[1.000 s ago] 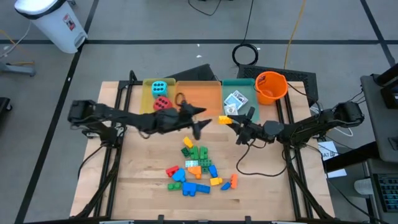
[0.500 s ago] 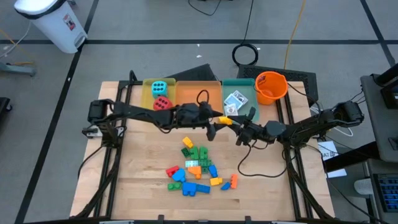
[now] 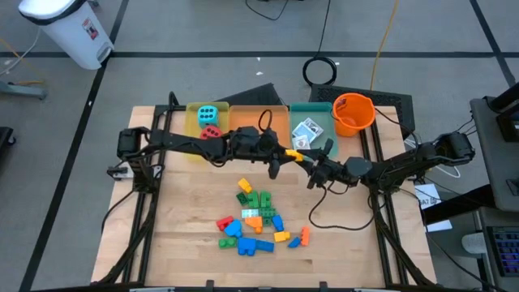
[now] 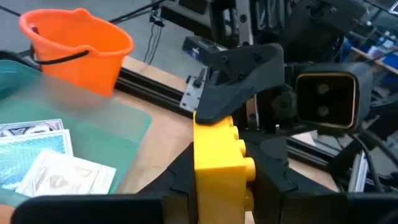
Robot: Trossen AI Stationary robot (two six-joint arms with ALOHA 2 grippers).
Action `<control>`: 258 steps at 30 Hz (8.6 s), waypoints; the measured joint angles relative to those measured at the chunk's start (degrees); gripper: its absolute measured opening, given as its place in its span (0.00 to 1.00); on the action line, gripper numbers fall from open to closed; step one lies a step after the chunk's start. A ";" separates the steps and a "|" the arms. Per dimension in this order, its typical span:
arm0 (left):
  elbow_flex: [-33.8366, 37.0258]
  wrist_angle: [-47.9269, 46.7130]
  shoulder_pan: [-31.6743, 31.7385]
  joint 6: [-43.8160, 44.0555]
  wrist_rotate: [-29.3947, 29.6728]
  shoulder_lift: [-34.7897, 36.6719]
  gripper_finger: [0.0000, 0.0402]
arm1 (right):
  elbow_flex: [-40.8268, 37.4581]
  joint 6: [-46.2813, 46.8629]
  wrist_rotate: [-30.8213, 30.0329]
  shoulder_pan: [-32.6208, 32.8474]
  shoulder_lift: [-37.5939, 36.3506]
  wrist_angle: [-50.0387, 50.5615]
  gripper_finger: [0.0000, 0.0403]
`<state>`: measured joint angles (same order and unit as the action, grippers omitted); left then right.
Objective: Pick & Place Toys
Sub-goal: Put the yellow game piece into the orange bin, then put the orange game piece into the orange bin, then put the blue game piece into the orange bin
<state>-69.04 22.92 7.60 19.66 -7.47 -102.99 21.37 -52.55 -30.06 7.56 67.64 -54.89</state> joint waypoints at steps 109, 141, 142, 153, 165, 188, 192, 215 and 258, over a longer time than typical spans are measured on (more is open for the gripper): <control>18.93 -5.47 3.53 -1.23 10.60 14.31 0.88 | 10.27 45.57 26.82 16.63 9.86 38.81 0.01; 18.93 -6.06 3.56 1.60 10.65 14.29 0.88 | 10.25 60.38 13.66 20.21 10.12 46.70 0.03; 18.93 -6.04 3.56 1.60 10.65 14.29 0.88 | 10.25 61.79 12.80 20.21 9.52 47.00 0.05; 18.93 -5.91 3.51 1.62 10.56 14.29 0.88 | 10.19 65.39 12.20 18.24 13.73 43.35 0.55; 18.95 -6.39 3.07 1.46 10.52 14.29 0.88 | 10.23 65.39 13.80 17.31 21.31 36.55 0.52; 18.95 3.82 -6.47 -15.56 5.78 13.79 0.88 | 10.23 54.00 16.41 6.78 -0.05 36.00 0.12; 18.95 8.06 -10.09 -18.81 6.84 11.90 0.88 | 10.25 53.32 16.70 2.91 -1.35 32.93 0.12; 18.95 8.47 -9.71 -16.58 9.46 8.43 0.58 | 10.27 47.29 22.80 -0.87 8.22 15.78 0.13; 18.93 4.85 20.05 -15.12 10.52 0.06 0.64 | 4.92 50.33 15.31 -8.73 -3.37 27.60 0.45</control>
<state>-50.11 27.77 27.65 4.54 3.06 -102.94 26.28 -2.22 -14.74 -1.17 64.27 -27.29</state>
